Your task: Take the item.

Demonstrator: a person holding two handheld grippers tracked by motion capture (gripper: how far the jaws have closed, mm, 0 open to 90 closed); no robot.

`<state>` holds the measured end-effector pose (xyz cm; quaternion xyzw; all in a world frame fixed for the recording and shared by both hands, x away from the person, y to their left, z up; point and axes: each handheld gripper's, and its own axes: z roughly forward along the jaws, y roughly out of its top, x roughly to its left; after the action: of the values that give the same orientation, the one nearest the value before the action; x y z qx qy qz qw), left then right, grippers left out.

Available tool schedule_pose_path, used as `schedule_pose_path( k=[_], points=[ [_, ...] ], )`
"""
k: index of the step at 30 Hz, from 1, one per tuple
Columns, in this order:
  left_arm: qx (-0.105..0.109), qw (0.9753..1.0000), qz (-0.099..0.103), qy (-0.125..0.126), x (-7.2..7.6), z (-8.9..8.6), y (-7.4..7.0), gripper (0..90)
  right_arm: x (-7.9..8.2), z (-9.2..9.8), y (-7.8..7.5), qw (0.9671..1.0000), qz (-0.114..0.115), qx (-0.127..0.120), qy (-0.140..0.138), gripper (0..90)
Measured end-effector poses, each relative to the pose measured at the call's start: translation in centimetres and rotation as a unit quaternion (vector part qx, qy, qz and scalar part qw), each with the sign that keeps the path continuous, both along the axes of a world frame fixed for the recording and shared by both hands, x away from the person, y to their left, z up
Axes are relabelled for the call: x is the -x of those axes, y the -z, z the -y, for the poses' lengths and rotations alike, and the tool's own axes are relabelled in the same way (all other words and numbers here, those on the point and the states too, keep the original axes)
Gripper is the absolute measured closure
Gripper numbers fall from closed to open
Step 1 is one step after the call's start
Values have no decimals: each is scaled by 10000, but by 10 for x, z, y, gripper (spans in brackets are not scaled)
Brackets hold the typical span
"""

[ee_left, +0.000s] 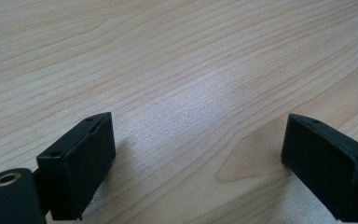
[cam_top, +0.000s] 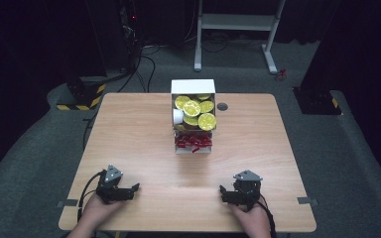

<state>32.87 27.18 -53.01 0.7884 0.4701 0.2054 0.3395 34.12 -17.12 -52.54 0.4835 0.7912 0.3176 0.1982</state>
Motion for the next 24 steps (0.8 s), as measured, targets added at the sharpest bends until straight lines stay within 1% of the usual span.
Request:
schedule_pose_path(
  k=[11, 13, 15, 16, 20, 24],
  points=[
    [-27, 10000, 7, 11, 0, 0, 0, 97, 1, 1, 0, 10000, -12, -17, -10, 79],
    [2, 10000, -16, -5, 0, 0, 0, 95, 1, 0, 0, 10000, -17, -21, -7, 79],
    [-1, 10000, -15, -4, 0, 0, 0, 95, 1, 1, 0, 10000, -11, -20, -22, 79],
    [1, 10000, -15, -7, 0, 0, 0, 95, 1, 2, 0, 10000, 15, 4, -74, 79],
    [-5, 10000, -5, -20, 0, 0, 0, 93, 2, 2, 0, 10000, 20, -4, -98, 79],
    [-13, 10000, 2, -28, 0, 0, 0, 93, 2, 2, 0, 10000, 3, -8, -73, 79]
  ],
)
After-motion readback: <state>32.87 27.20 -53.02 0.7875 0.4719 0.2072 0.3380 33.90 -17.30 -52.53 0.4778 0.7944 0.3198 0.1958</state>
